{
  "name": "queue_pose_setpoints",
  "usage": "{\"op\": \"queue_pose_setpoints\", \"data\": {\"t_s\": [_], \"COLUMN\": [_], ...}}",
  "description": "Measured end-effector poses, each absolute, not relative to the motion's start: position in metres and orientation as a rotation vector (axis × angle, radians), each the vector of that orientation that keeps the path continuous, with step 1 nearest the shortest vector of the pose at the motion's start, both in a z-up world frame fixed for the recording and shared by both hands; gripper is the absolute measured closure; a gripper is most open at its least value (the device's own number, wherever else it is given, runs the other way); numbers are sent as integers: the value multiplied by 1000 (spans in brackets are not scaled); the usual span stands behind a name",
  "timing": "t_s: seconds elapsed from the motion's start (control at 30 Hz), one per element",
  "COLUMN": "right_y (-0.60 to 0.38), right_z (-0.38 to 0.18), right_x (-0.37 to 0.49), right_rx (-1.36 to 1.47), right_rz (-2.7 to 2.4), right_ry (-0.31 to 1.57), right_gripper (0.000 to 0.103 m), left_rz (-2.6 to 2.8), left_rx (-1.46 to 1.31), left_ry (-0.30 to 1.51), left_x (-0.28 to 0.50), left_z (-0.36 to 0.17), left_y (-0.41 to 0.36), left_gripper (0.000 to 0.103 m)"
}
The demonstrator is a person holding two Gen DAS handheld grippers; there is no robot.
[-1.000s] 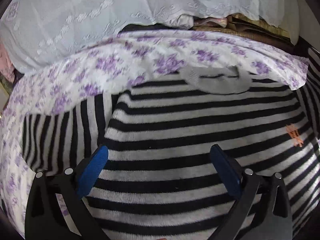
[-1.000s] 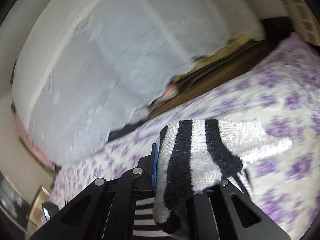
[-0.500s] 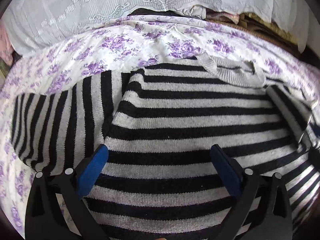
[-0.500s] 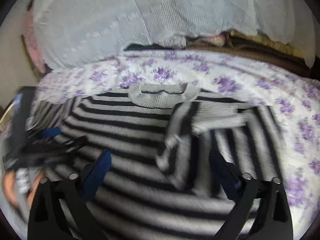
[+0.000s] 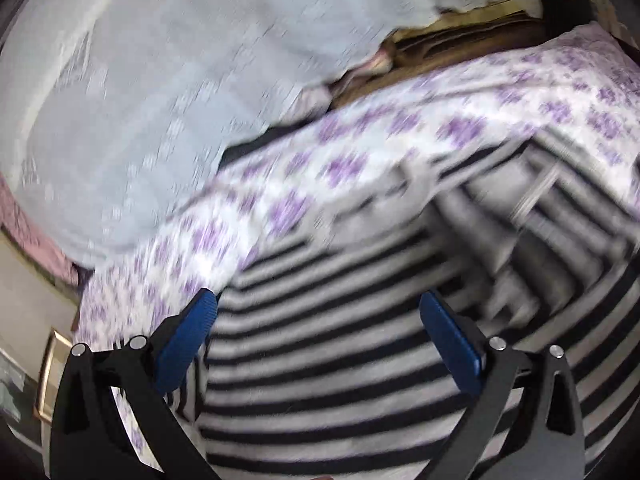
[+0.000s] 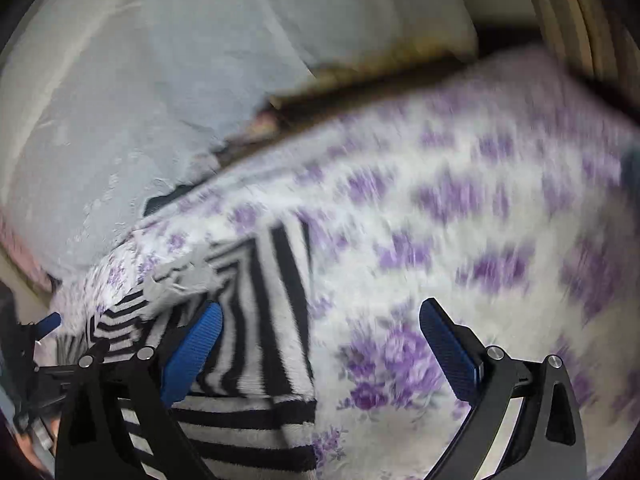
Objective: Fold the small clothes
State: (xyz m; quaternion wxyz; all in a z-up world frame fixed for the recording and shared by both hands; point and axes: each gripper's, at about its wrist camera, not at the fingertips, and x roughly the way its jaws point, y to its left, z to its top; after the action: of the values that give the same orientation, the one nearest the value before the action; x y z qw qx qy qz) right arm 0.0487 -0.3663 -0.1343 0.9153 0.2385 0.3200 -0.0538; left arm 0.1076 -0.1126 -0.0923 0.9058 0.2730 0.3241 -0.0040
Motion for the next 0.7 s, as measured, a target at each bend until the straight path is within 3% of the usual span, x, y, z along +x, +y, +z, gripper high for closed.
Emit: {"op": "queue_pose_setpoints", "data": {"t_s": [0.23,0.53,0.7], "right_y": [-354,-366,-370], "right_z": [-152,-162,-160], "right_x": [78,73,66], "right_rx": [318,398,413], "right_rz": [-111,-94,-114], "right_ry": [757,760,740], "right_gripper": [3,3,3], "left_rz": [169,310,210], "left_rx": [674,192,-1], "left_ry": [652,996,984], "left_x": [152,174,153], "left_z": [-117,-148,-135], "left_y": [-180,-5,29], "left_gripper": [4,4,4]}}
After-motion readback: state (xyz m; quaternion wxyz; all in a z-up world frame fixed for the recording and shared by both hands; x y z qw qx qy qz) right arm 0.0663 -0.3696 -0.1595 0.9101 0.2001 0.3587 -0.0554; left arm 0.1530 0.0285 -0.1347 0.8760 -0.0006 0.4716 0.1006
